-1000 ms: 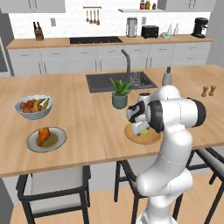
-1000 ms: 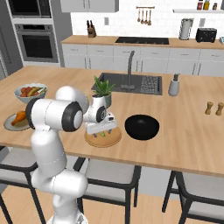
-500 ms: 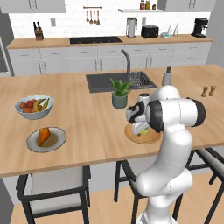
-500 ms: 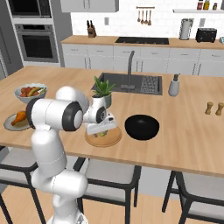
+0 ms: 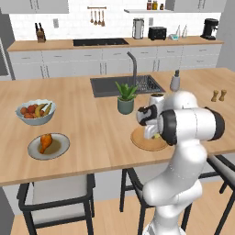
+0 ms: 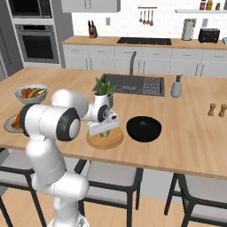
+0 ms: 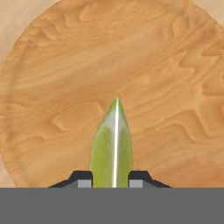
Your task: Pick the chicken drumstick and lemon wedge from their plates and place them in the bowl. Then put the bowl in the fridge.
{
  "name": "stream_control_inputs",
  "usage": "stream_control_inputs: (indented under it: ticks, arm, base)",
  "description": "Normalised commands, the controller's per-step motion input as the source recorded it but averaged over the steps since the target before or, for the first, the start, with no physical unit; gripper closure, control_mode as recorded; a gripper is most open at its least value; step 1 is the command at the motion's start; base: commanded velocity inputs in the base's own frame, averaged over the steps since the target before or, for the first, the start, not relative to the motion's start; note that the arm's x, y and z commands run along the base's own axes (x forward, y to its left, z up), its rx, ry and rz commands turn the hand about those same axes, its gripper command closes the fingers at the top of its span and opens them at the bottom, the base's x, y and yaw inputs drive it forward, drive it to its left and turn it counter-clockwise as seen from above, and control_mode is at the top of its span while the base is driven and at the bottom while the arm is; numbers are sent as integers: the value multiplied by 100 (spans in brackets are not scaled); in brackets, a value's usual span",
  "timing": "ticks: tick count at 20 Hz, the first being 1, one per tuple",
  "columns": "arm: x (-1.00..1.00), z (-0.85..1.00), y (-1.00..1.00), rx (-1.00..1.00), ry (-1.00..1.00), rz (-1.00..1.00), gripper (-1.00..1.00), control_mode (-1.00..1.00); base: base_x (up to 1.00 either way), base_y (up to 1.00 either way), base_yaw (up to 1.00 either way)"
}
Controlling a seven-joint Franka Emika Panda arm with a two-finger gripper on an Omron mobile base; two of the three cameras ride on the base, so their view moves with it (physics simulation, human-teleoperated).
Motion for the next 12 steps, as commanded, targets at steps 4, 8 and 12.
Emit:
stream_control_inputs:
  ticks: [4,8,12]
  arm:
    - [-26,98,-29,0,-1,6,100,-100]
    - [-14,95,-68,0,-2,2,100,-100]
    - [2,56,-95,0,0,0,100,-100]
  base:
    - [0,0,0]
    - [0,0,0]
    - [0,0,0]
